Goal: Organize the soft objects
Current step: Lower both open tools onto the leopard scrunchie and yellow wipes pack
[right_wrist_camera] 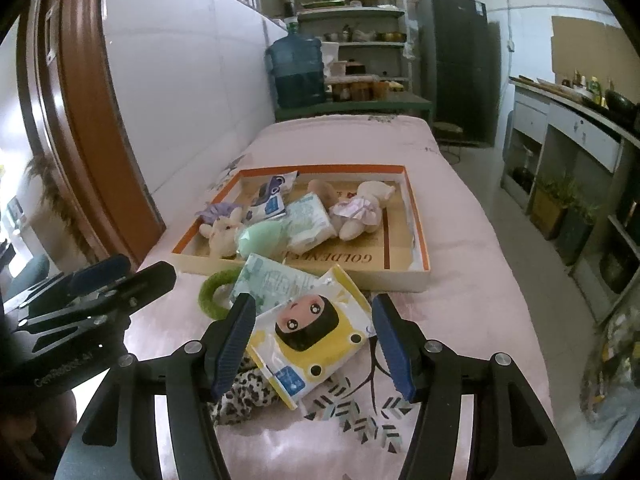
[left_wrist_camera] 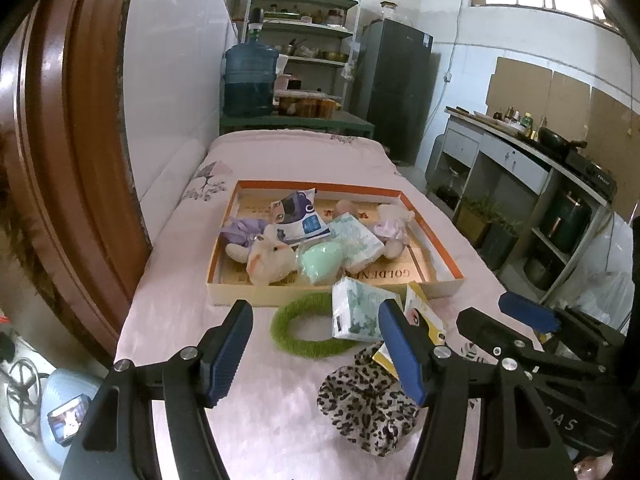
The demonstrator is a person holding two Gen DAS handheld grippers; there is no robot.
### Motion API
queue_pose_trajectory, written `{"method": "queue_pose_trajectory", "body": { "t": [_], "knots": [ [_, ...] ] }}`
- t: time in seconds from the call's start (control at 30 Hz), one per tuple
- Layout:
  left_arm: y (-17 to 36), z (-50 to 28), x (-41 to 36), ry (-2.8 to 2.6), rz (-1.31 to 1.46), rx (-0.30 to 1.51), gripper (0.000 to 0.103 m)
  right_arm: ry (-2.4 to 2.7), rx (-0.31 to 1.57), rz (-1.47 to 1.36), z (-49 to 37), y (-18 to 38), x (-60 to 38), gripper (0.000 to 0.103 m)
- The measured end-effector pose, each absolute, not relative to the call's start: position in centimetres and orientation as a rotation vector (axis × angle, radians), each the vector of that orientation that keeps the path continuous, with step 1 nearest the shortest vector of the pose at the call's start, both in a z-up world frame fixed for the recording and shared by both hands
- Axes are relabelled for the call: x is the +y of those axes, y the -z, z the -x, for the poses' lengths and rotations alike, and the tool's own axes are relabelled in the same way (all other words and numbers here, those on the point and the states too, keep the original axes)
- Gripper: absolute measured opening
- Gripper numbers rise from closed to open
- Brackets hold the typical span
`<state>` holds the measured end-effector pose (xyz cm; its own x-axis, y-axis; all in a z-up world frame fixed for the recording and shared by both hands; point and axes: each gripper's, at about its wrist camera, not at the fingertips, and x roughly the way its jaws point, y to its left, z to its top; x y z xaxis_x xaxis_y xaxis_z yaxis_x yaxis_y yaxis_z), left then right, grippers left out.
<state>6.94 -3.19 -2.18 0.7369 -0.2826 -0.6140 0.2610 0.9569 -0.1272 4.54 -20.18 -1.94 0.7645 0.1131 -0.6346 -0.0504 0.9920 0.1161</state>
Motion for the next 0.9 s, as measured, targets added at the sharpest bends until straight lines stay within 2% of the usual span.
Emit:
{"method": "queue_pose_trajectory", "body": {
  "t": [0.9],
  "knots": [
    [4.2, -5.9, -3.0, 0.305, 0.04, 0.715, 0.065, -0.09, 0.734, -0.094, -3.8, 3.9, -20.4, 0.062]
  ]
}}
